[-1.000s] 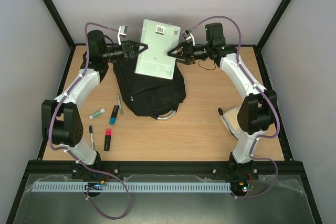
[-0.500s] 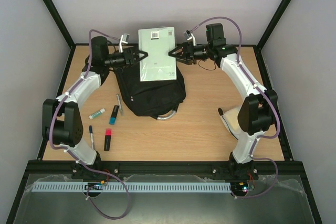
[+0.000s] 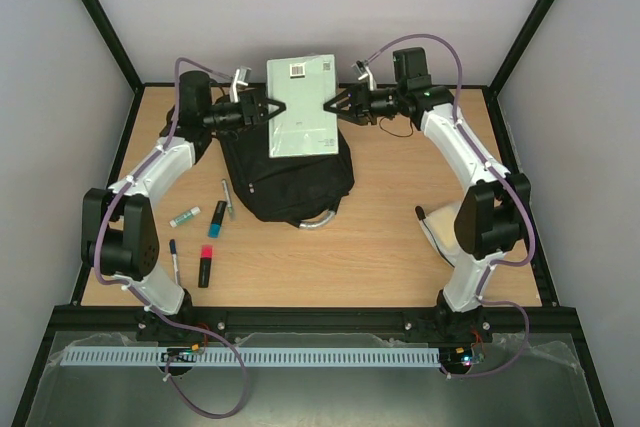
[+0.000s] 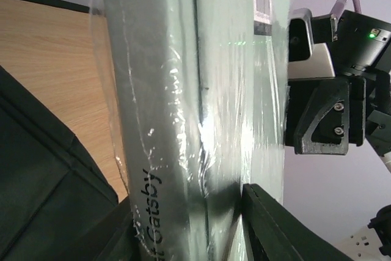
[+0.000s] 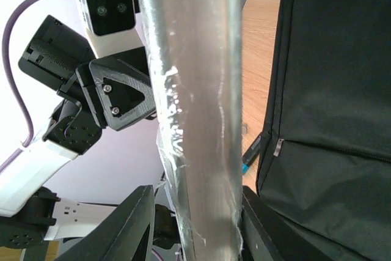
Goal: Pack the student bag
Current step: Pick up the book from the center of the board.
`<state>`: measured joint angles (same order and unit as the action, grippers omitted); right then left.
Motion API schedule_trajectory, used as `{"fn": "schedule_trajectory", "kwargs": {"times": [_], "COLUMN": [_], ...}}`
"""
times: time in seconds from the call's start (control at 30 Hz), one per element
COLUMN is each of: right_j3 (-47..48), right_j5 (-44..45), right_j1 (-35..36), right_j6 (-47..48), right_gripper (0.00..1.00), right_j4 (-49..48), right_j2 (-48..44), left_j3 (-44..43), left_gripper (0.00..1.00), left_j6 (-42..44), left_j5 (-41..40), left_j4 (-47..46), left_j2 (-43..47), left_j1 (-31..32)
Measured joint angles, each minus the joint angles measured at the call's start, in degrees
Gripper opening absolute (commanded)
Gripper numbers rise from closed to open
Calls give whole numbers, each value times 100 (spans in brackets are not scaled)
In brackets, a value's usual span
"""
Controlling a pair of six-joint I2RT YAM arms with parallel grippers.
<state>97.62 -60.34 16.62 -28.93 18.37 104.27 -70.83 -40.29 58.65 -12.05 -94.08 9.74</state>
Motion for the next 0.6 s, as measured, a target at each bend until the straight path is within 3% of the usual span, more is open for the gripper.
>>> {"fn": "schedule_trajectory", "kwargs": {"times": [0.6], "right_j3": [0], "right_j5": [181], "right_j1": [-22], "right_j6": [44], "right_gripper": [33], "right_j4": [28], "right_j2": [-37], "left_j3": [-205], "left_gripper": [41], "left_j6": [400], "left_j5": [-81], "left_j4": [389], "left_j2": [-96], "left_j1": [304]}}
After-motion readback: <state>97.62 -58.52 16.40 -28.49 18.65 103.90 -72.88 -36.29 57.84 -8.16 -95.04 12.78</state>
